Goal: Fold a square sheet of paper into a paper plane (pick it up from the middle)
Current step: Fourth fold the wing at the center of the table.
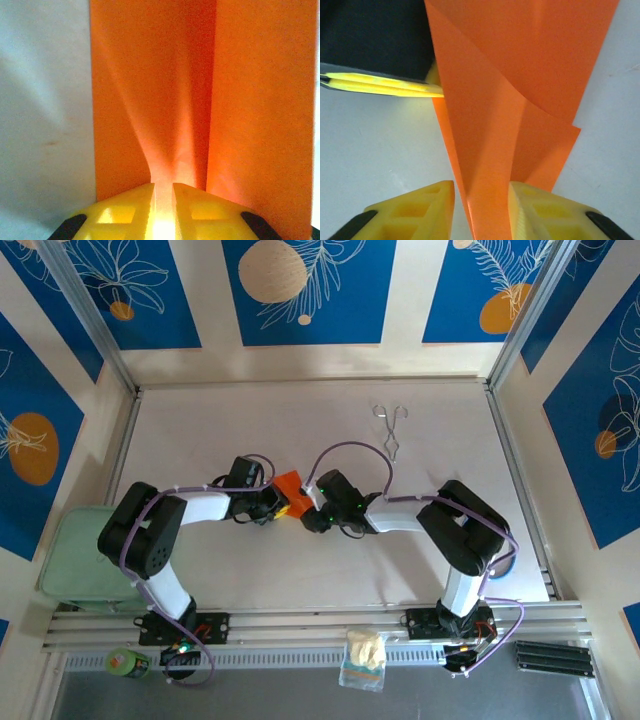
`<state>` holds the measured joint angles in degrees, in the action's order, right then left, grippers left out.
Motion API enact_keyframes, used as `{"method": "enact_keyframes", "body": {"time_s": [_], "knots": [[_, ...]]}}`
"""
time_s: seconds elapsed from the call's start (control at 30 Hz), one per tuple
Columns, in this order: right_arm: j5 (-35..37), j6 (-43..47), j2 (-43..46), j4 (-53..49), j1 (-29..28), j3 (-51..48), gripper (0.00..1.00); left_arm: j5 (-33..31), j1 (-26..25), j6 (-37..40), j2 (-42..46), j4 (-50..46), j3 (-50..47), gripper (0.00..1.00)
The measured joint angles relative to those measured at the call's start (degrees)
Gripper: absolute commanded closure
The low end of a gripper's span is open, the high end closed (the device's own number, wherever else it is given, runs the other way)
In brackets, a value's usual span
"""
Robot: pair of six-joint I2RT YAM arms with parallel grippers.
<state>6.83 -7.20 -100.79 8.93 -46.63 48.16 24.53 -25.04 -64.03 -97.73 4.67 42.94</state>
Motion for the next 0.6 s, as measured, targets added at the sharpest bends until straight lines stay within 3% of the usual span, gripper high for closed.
{"method": "enact_keyframes", "body": {"time_s": [0.37,0.6], "knots": [[5.51,1.97,0.79,0.02,-2.73,0.00,0.53,0.09,0.00,0.00,0.00,0.04,0.00,0.79],[7.65,3.06,0.59,0.04,-3.28,0.00,0.60,0.09,0.00,0.02,0.00,0.04,0.02,0.79]]}}
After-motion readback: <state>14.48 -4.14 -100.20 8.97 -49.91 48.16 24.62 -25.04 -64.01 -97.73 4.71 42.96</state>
